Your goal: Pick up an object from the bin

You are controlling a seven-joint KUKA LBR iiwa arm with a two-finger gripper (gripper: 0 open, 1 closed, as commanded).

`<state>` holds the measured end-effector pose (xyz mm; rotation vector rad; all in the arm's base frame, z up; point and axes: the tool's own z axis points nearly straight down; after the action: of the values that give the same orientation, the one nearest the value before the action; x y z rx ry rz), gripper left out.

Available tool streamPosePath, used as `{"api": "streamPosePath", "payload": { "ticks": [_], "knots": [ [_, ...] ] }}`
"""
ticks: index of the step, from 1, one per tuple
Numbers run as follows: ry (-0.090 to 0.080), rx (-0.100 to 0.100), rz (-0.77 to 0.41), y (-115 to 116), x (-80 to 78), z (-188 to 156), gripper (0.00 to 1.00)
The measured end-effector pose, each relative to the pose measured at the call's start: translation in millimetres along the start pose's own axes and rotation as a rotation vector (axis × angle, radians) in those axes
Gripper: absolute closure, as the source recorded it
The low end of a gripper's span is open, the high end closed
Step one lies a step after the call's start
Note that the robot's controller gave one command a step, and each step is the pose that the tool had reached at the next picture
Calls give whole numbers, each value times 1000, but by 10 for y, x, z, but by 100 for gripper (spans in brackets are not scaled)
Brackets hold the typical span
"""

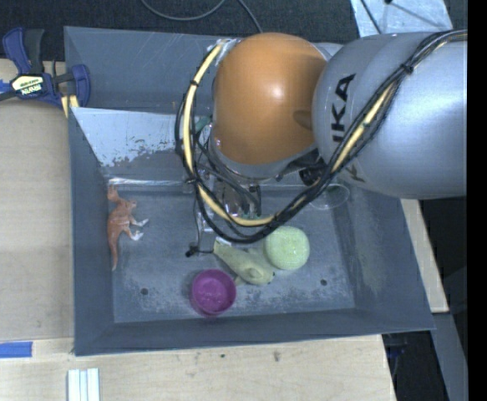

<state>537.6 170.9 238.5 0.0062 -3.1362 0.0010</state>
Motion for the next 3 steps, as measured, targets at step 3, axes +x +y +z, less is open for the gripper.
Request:
{"api": "streamPosePath", "payload": {
  "ticks": [3],
  "knots": [
    [-5, 0, -242, 415, -567, 840, 0]
  ]
}}
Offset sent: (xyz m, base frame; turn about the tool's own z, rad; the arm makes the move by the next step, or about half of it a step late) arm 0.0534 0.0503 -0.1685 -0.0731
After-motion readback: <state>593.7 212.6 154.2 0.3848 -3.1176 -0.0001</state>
